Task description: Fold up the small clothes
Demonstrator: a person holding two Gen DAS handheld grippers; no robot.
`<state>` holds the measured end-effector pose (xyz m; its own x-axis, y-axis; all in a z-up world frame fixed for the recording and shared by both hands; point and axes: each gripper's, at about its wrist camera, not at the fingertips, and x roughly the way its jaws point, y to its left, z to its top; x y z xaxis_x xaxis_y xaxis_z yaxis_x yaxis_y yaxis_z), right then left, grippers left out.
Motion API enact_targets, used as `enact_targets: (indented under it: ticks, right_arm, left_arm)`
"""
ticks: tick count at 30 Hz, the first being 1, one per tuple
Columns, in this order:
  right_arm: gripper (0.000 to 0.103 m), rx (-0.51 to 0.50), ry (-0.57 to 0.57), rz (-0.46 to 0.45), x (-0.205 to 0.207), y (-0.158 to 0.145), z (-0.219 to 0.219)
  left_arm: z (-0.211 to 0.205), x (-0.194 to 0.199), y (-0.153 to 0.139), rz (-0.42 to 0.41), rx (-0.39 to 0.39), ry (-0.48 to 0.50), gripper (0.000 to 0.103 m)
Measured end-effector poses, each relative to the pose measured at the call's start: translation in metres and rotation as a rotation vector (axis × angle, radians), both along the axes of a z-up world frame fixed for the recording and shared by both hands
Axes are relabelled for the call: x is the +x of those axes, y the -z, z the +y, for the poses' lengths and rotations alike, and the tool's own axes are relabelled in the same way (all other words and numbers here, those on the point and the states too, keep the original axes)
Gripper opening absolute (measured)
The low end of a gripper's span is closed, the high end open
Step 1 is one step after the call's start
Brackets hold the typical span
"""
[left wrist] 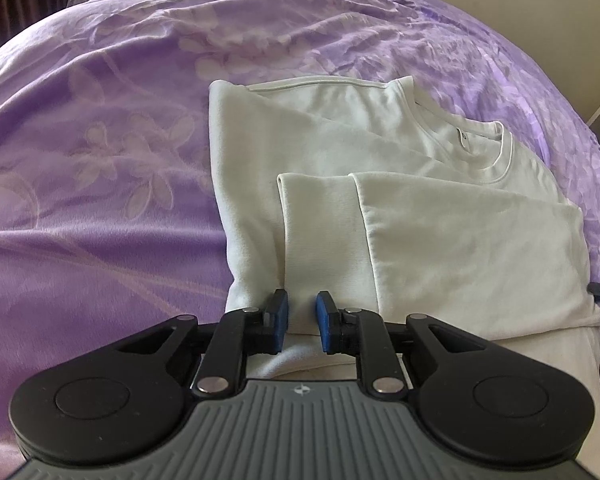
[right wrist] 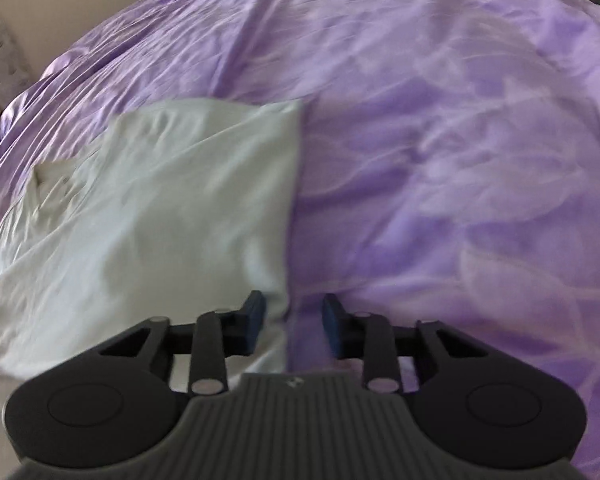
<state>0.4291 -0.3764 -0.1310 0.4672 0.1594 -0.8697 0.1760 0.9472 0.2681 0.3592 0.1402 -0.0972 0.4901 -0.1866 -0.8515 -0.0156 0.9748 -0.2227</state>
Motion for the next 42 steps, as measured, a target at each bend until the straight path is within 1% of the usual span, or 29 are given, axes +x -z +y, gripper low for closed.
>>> enact_targets:
  ticks: [1,2,3,4,5,6,10,14,18,20,21,22,24,28,29,30,31,33,35,38,40,42]
  right_arm:
    - [0.008,-0.045,0.002,-0.001,0.000,-0.004,0.000]
    - [0.008,-0.091,0.000,-0.004,0.000,-0.008,0.000]
    - [0.011,-0.092,0.000,-0.008,-0.001,-0.012,-0.003]
    - [0.011,-0.073,0.005,-0.010,-0.003,-0.016,-0.007]
    - [0.014,-0.062,0.014,-0.017,-0.006,-0.024,-0.012]
    - [0.015,-0.066,0.009,-0.031,-0.010,-0.033,-0.015]
    - [0.015,-0.069,-0.047,-0.085,-0.027,-0.075,-0.019]
    - [0.016,-0.082,-0.126,-0.155,-0.051,-0.127,-0.019]
    - [0.020,-0.136,-0.221,-0.223,-0.096,-0.187,-0.018]
    - [0.023,-0.182,-0.285,-0.249,-0.122,-0.217,-0.015]
    - [0.024,-0.199,-0.318,-0.255,-0.134,-0.229,-0.014]
    - [0.024,-0.211,-0.347,-0.255,-0.144,-0.237,-0.013]
    - [0.027,-0.256,-0.410,-0.262,-0.173,-0.258,-0.011]
    - [0.028,-0.325,-0.502,-0.252,-0.224,-0.287,-0.007]
    - [0.031,-0.347,-0.523,-0.247,-0.235,-0.292,-0.005]
    - [0.038,-0.376,-0.556,-0.234,-0.249,-0.298,-0.004]
    - [0.040,-0.389,-0.584,-0.222,-0.259,-0.302,-0.003]
    - [0.041,-0.401,-0.626,-0.195,-0.278,-0.304,-0.001]
    - [0.041,-0.402,-0.663,-0.173,-0.294,-0.299,0.004]
    - [0.044,-0.375,-0.738,-0.142,-0.316,-0.273,0.017]
    - [0.046,-0.360,-0.805,-0.130,-0.330,-0.249,0.030]
    - [0.046,-0.352,-0.882,-0.092,-0.341,-0.221,0.045]
  left_arm:
    - [0.000,0.000,-0.001,0.001,-0.001,-0.002,0.022]
    - [0.001,0.000,-0.003,0.001,0.000,-0.002,0.022]
    - [0.001,-0.002,-0.007,-0.003,0.005,-0.001,0.022]
    - [0.000,-0.003,-0.011,-0.011,0.016,0.002,0.022]
    - [0.000,-0.005,-0.017,-0.018,0.029,0.009,0.022]
    - [0.000,-0.008,-0.024,-0.024,0.037,0.020,0.022]
    - [0.000,-0.026,-0.064,-0.066,0.065,0.069,0.022]
    - [-0.002,-0.056,-0.116,-0.124,0.116,0.145,0.022]
    - [-0.007,-0.095,-0.163,-0.168,0.176,0.245,0.022]
    - [-0.011,-0.116,-0.181,-0.187,0.207,0.296,0.024]
    - [-0.013,-0.128,-0.189,-0.194,0.223,0.325,0.027]
    - [-0.014,-0.139,-0.195,-0.197,0.236,0.352,0.027]
    - [-0.018,-0.161,-0.205,-0.190,0.261,0.416,0.028]
    - [-0.023,-0.204,-0.213,-0.181,0.311,0.537,0.030]
    - [-0.023,-0.214,-0.214,-0.176,0.318,0.568,0.031]
    - [-0.023,-0.224,-0.213,-0.169,0.327,0.594,0.033]
    - [-0.024,-0.233,-0.212,-0.153,0.335,0.622,0.035]
    - [-0.024,-0.247,-0.203,-0.108,0.341,0.674,0.035]
    - [-0.028,-0.263,-0.191,-0.063,0.367,0.726,0.035]
    - [-0.034,-0.287,-0.167,0.004,0.403,0.822,0.036]
    - [-0.040,-0.300,-0.151,0.036,0.436,0.885,0.038]
    - [-0.046,-0.315,-0.137,0.024,0.490,0.948,0.042]
